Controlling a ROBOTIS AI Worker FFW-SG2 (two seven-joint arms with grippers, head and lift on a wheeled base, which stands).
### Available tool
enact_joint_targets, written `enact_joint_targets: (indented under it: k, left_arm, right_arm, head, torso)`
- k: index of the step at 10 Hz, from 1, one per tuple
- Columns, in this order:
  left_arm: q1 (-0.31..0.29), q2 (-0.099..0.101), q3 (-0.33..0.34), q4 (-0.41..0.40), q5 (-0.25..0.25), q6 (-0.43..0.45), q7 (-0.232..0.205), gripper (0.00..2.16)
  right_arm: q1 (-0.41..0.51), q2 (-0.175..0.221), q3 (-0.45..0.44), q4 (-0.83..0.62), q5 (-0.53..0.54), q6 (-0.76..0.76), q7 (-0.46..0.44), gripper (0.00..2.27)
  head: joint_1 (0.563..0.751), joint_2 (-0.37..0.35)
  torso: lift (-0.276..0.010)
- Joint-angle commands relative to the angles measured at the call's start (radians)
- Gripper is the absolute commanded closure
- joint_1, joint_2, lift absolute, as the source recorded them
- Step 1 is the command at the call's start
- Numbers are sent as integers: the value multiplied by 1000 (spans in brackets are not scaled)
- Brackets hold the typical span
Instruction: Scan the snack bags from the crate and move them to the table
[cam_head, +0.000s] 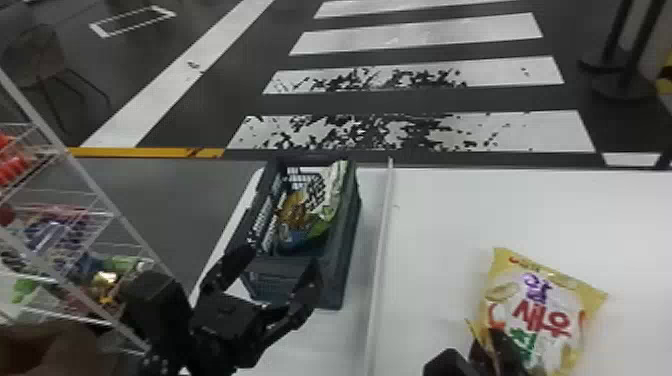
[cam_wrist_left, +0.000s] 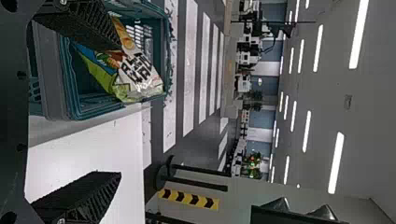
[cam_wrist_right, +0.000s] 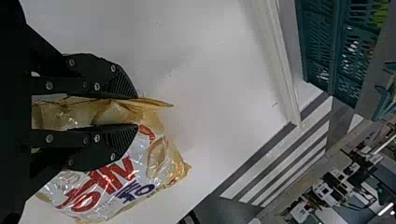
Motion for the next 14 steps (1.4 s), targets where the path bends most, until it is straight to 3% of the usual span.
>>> enact_joint_targets:
  k: [1, 3, 5, 9, 12, 14]
  left_arm:
    - [-2, -4, -9, 7, -5, 0, -2, 33]
    - [-2, -6, -15, 16, -10, 0, -5, 33]
    - [-11, -4, -25, 16, -14, 0, -5, 33]
    - [-21, -1, -55, 16, -28, 3, -7, 33]
    - [-14, 2, -56, 10, -30, 0, -7, 33]
    - [-13, 0, -64, 12, -34, 0, -11, 33]
  right_arm:
    - [30, -10, -15, -53, 5, -56, -15, 2236]
    - [81, -19, -62, -163, 4, -89, -27, 2236]
    - [130, -16, -189, -315, -116, -89, -26, 2240]
    - [211, 12, -459, -427, -576, -252, -76, 2240]
    - [234, 65, -746, -386, -1111, -270, 40, 2240]
    - [236, 96, -870, -326, -1306, -224, 94, 2240]
  head:
    - [695, 258]
    - [695, 257]
    - [695, 238]
    - [695, 114]
    - [695, 84]
    - [695, 54]
  torso:
    - [-95]
    - [-95]
    - [-95]
    - [-95]
    - [-95]
    - [-95]
